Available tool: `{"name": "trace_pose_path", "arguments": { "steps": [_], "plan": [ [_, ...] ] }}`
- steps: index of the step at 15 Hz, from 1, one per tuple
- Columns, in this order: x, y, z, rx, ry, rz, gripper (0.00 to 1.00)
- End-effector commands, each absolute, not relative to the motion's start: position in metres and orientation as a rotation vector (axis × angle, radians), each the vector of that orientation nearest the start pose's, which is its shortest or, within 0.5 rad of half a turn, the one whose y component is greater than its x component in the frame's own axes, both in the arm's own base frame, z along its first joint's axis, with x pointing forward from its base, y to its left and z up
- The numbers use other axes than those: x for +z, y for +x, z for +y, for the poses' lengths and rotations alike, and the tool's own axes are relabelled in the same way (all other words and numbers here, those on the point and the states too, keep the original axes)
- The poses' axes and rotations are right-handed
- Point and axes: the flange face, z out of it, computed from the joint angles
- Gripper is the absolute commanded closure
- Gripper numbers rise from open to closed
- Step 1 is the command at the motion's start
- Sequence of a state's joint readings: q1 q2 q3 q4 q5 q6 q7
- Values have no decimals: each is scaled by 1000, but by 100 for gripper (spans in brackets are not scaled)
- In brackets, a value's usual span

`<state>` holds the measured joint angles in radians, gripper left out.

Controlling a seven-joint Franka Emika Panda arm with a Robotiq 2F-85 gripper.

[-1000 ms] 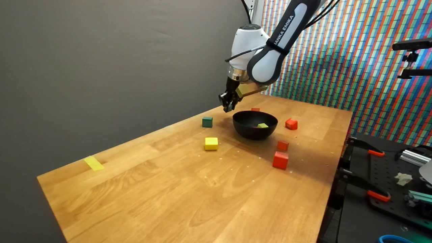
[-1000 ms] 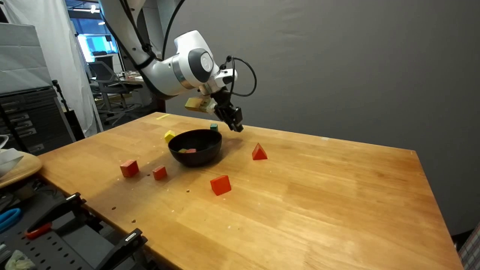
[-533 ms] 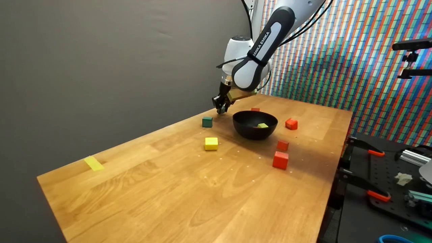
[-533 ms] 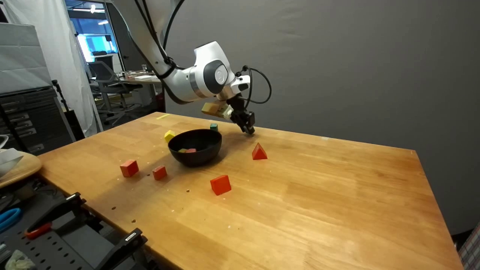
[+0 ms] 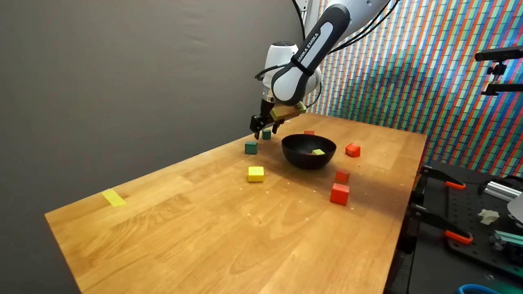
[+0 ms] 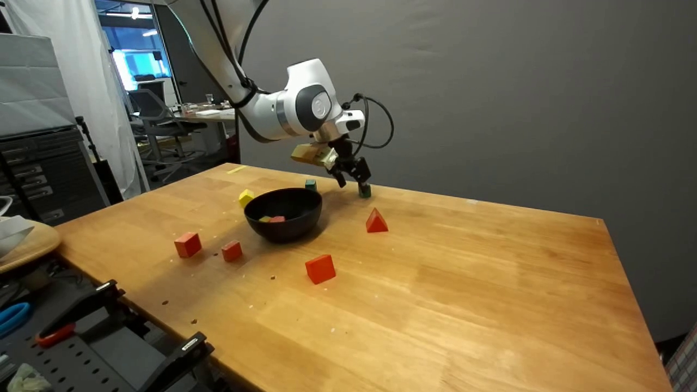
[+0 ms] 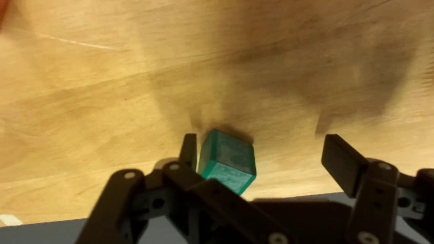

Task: Move the blocks in the black bowl and put them around the bowl

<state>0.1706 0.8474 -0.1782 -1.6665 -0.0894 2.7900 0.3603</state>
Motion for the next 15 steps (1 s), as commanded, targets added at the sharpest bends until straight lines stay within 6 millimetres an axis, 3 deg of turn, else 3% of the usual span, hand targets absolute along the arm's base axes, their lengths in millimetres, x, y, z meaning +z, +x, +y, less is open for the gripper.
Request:
{"name": "trace_pose_path", "arguments": {
  "steps": [1,4,6,11,13,15],
  "plan": [
    [180,691,22,-388,-3217,257,0],
    [210,681,27,-275,-3258,174,0],
    [235,663,35,-157,-3273,41,0],
    [291,617,45,-42,-3292,-62,0],
    [302,594,47,-28,-3283,-59,0],
    [299,572,50,-10,-3266,-63,0]
  ]
}}
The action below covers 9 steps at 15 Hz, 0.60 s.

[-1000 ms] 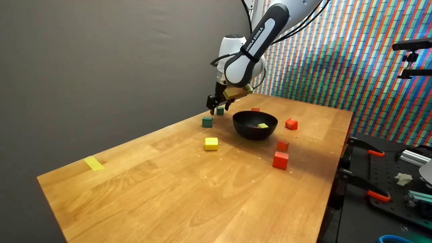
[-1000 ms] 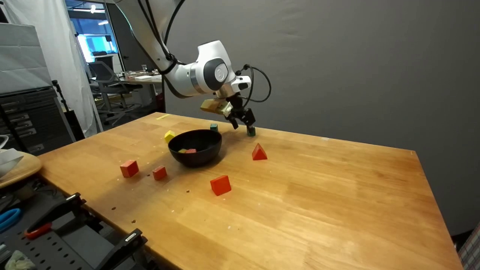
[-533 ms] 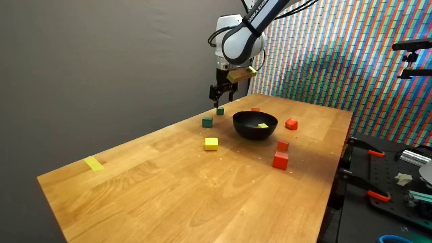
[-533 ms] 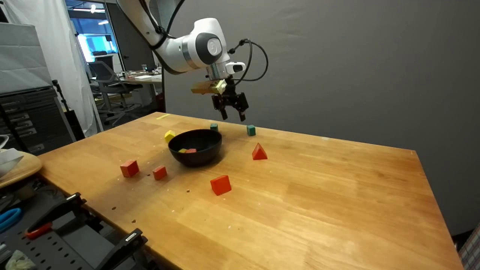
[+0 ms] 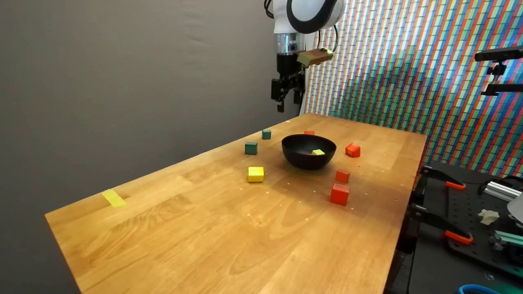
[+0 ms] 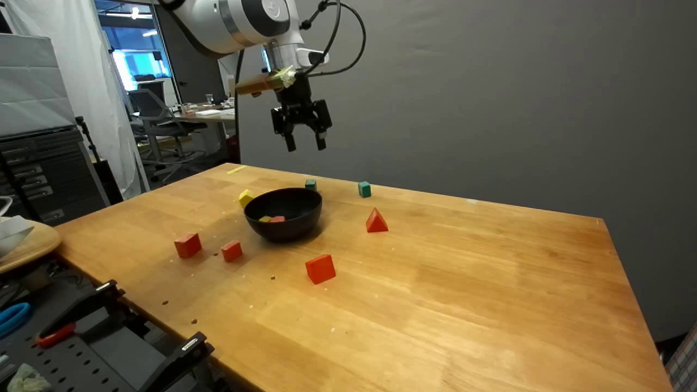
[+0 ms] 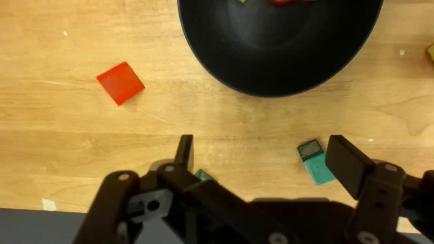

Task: Move the blocks in the black bowl and put them around the bowl

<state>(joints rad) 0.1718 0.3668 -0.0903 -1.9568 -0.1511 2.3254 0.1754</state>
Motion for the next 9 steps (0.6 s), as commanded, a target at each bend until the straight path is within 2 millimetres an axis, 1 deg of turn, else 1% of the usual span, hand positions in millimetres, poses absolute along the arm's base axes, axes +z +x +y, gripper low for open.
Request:
{"name": "trace_pose_path", "arguments": {
  "steps": [1,3,4,6,9],
  "plan": [
    [291,561,52,2,-3245,-63,0],
    [273,545,55,27,-3228,-46,0],
    [278,566,57,50,-3258,-48,0],
    [265,552,58,69,-3249,-54,0],
    [242,549,63,138,-3243,-49,0]
  ]
}}
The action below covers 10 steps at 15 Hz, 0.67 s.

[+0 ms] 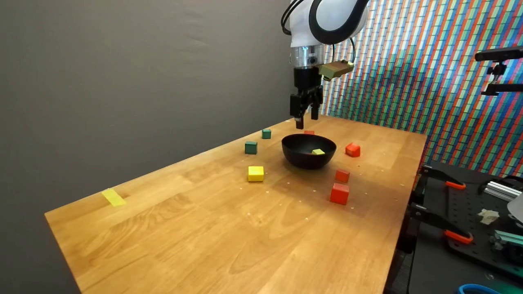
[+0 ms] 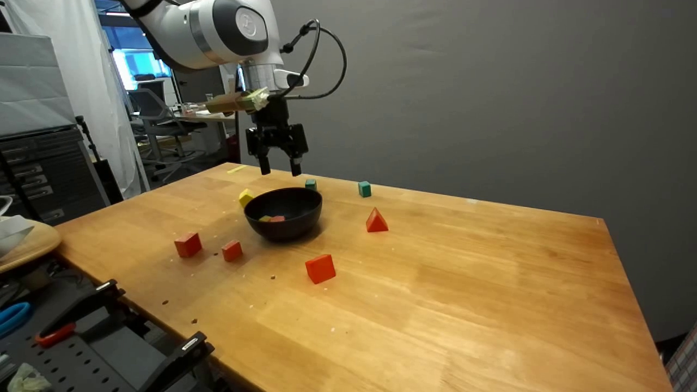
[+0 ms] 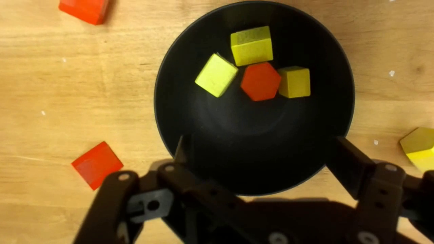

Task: Move the blocks in the black bowl and put them around the bowl

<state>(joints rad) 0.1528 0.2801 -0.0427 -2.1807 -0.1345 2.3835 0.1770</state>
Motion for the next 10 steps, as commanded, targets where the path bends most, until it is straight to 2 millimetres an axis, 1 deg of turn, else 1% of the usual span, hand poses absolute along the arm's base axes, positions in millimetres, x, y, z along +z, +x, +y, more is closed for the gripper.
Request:
{"name": "trace_pose_path", "arguments": {
  "steps": [1,5,8,10],
  "plan": [
    [236,547,65,156,-3227,-51,0],
    [207,541,71,215,-3199,-47,0],
    [181,538,62,260,-3177,17,0],
    [169,536,54,270,-3160,62,0]
  ]
}}
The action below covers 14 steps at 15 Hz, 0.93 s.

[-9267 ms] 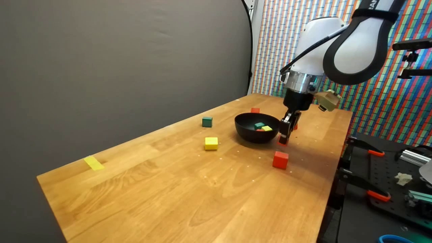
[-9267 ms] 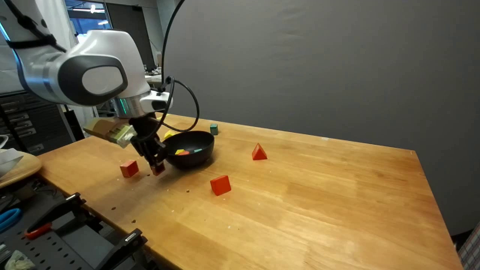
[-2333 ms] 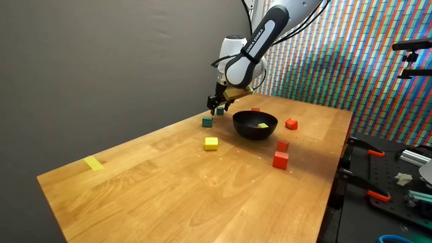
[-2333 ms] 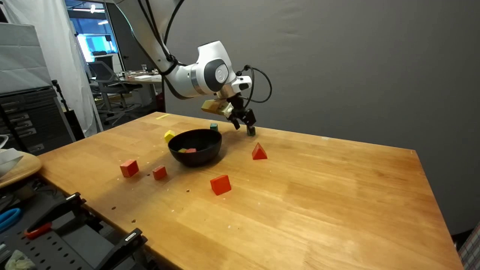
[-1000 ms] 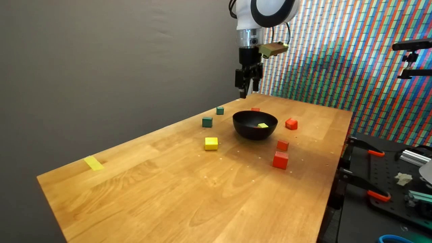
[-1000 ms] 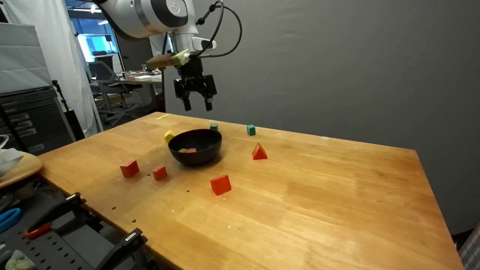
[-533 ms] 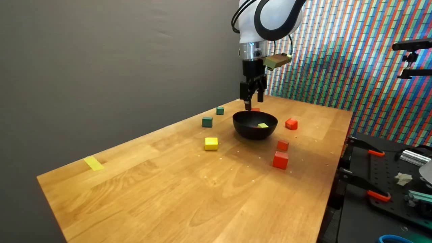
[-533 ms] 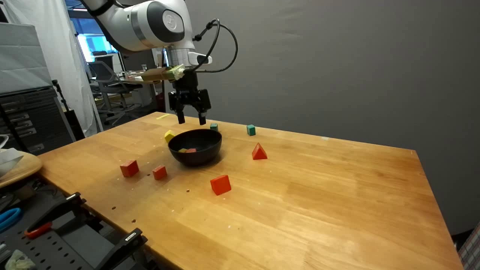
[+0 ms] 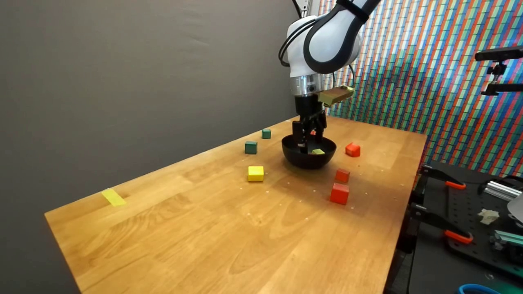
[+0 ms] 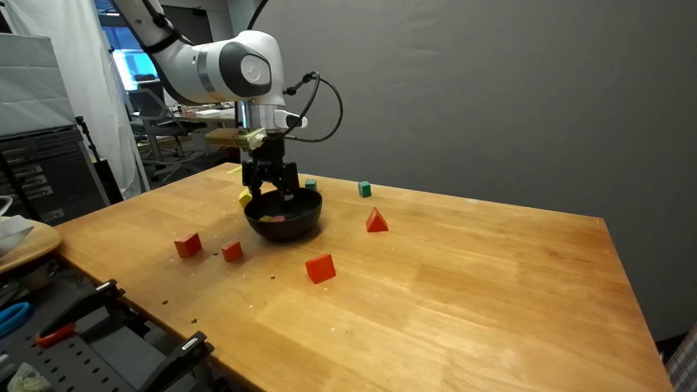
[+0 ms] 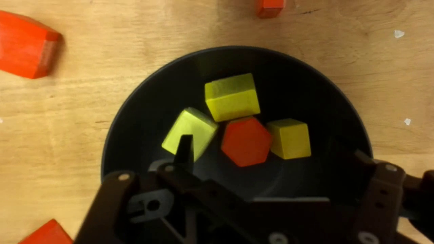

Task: Move the blocks in the black bowl and put them around the bowl

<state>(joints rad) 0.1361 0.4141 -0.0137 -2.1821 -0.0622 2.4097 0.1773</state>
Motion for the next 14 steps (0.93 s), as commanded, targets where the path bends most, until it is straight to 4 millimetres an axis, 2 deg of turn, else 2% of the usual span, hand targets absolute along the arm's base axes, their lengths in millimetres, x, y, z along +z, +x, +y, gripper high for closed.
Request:
{"name": "trace_pose_path", "arguments": {
  "steps": [1,5,14],
  "plan": [
    [165,536,51,266,-3150,86,0],
    [152,538,42,254,-3108,168,0],
    [160,549,49,199,-3031,243,0]
  ]
}}
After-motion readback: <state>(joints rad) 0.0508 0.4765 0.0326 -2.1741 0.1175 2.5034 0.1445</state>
